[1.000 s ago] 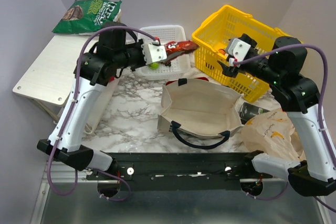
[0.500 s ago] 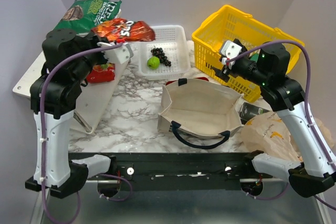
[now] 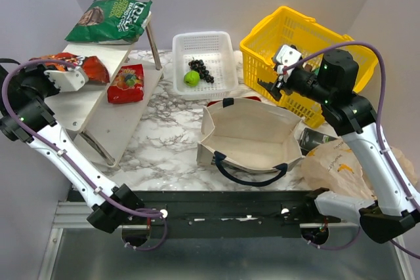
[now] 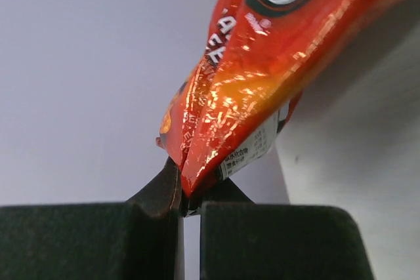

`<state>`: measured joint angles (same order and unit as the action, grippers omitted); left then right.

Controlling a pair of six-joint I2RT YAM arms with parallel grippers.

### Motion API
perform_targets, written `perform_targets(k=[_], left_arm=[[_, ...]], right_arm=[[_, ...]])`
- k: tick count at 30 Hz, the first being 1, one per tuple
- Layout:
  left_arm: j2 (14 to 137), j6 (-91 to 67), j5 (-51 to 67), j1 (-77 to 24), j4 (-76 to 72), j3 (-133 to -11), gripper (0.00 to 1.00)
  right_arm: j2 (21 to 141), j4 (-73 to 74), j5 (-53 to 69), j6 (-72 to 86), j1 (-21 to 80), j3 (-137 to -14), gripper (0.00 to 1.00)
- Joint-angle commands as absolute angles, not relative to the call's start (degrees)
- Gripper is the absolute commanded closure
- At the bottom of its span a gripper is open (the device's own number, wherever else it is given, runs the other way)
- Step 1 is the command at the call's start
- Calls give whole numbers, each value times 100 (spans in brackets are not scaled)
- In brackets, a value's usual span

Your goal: Untie the knot of the grocery bags and take out the mixed food

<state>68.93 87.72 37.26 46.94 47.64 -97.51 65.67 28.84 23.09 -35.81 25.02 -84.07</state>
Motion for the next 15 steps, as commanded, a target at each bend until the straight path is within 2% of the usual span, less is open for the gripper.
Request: perform_targets(k=[1,4,9,15], left_arm=[[6645,9606,5317,4737,3597,-8923,100],[6750,9712,5353,4729,3463,-8745,100],[6733,9817,4405,4544,3454,-8404,100],[6583,10503,3947,4544,4798,-8648,100]], right_arm=[[6399,2725,2417,-3489,2479,-8236,18],[6363,2733,2373,-3489,2478,-8218,18],[6319,2769,2224,-3594,2479,-8192,18],[6311,2795,2188,-3691,2479,-8130,18]])
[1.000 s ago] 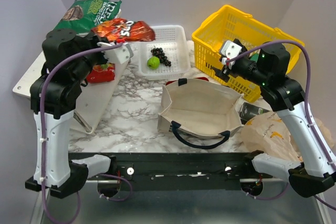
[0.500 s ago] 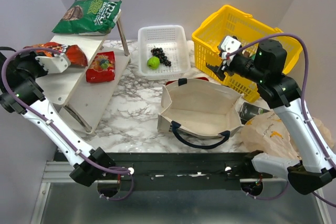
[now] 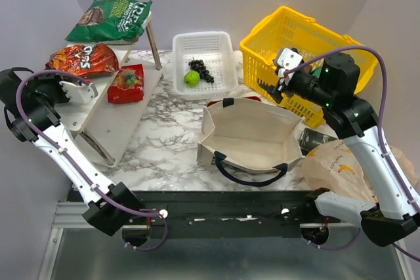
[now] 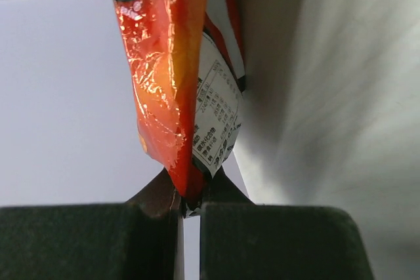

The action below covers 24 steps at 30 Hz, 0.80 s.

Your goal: Untie the knot of the grocery bags and take out the mixed food

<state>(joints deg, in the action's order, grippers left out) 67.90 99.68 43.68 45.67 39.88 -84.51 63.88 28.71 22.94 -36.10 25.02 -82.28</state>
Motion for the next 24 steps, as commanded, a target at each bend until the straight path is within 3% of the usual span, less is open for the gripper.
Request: perform_targets(k=[1,3,5,6,7,10,11,12,14,15,16,17,18,19,22,24], left_arm=[[6557,10459,3755,4544,4773,-8631,99],[6539,10380,3596,4553,4624,-8552,77],[6513,10328,3507,4553,4579,-8517,70],[6495,10249,3559,4561,4492,-8525,57],[6486,10161,3603,4562,4430,-8543,52],[6530,10064,3674,4562,4080,-8543,51],[6548,10020,3683,4544,3895,-8517,55],[6574,10002,3717,4544,3519,-8438,68],[6618,10011,3735,4553,3044,-8280,83],[6618,10028,3727,4544,2502,-8175,85],[6679,10089,3666,4561,2253,-8009,80],[6741,10142,3604,4553,2059,-7963,70],[6811,10160,3525,4561,1944,-7980,53],[6951,10256,3411,4562,2047,-8172,47],[7153,10388,3602,4658,3230,-8838,35],[7163,10853,3717,4676,4256,-9034,33]], right_arm=[[6328,2786,2197,-3683,2479,-8130,18],[6372,2786,2241,-3683,2478,-8147,17],[6416,2786,2259,-3683,2479,-8182,17],[6460,2777,2285,-3691,2479,-8191,18],[6477,2777,2294,-3683,2479,-8200,17],[6521,2760,2338,-3657,2470,-8218,17],[6521,2751,2355,-3656,2478,-8209,17],[6530,2751,2373,-3656,2479,-8209,17],[6522,2742,2382,-3647,2470,-8191,17],[6521,2742,2364,-3656,2478,-8174,17],[6504,2742,2364,-3656,2479,-8156,17],[6495,2742,2347,-3665,2479,-8139,17],[6486,2742,2347,-3665,2479,-8121,17],[6460,2742,2338,-3674,2479,-8078,17],[6364,2751,2277,-3691,2479,-7964,17],[6293,2751,2224,-3718,2479,-7884,17]])
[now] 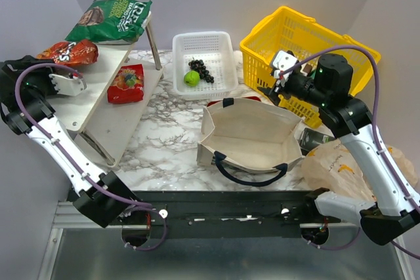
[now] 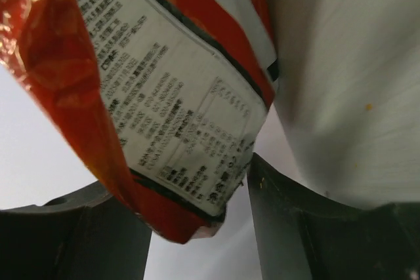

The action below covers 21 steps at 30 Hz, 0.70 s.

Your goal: Untie the knot of the grocery bags and take out the mixed food

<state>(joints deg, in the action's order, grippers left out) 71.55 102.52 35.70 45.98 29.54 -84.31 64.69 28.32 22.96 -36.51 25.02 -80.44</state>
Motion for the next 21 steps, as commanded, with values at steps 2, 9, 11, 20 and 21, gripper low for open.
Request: perform_targets(k=[2,9,11,20,21], left_arm=[[6953,11108,3901,4676,4517,-8817,29],[6557,11338,4210,4623,5666,-8578,23],[6513,11294,4245,4623,6019,-8745,20],[6328,9926,4518,4219,5670,-8605,2],[6337,9792,4439,4149,5408,-8596,2]], right_arm=[[6258,2751,2189,-3744,2487,-7788,17],[6258,2786,2188,-3762,2479,-7743,16],[6275,2786,2206,-3762,2479,-7734,16],[6460,2760,2426,-3630,2470,-7822,16],[6469,2760,2417,-3630,2478,-7840,16]])
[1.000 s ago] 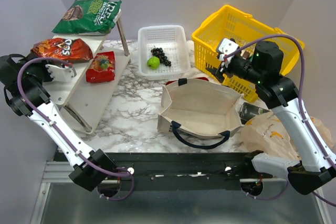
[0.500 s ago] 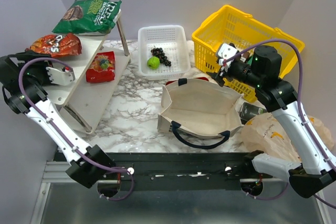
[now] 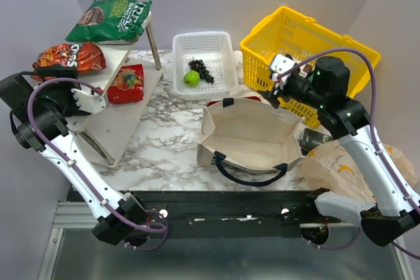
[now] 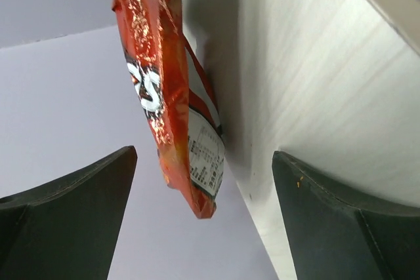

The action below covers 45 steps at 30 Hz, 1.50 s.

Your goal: Untie the knot of the grocery bags and take out the mixed food

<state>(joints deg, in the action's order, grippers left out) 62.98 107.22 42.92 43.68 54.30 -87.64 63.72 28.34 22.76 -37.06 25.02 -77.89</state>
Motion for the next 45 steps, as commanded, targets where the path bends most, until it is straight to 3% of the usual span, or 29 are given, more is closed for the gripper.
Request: perform_targets(k=[1,9,12,18,19,23,25,33,39,45], left_arm=[[6328,9643,4299,4061,5231,-8491,2],[6293,9114,3360,3070,4124,-7973,15],[6196,9228,3042,2813,3833,-7577,25],[6152,9167,3041,2768,3937,-7550,52],[6144,9158,3085,2760,4007,-7619,66],[6100,9246,3225,2777,4525,-7787,93],[6056,9465,3374,2812,4938,-7848,100],[6056,10282,4366,2900,6369,-8349,100],[6152,11372,4492,2900,7075,-8701,100],[6652,12484,4807,3453,7750,-9263,100]], right_arm=[[6469,2760,2426,-3630,2479,-7840,16],[6346,2742,2338,-3656,2479,-7691,16],[6302,2742,2285,-3665,2479,-7664,16],[6249,2725,2215,-3674,2479,-7585,16],[6249,2733,2241,-3665,2479,-7568,16],[6284,2698,2268,-3665,2479,-7497,16],[6310,2698,2276,-3665,2479,-7488,16],[6390,2707,2320,-3560,2479,-7480,16],[6477,2707,2364,-3516,2479,-7488,16],[6504,2654,2373,-3498,2478,-7445,16]])
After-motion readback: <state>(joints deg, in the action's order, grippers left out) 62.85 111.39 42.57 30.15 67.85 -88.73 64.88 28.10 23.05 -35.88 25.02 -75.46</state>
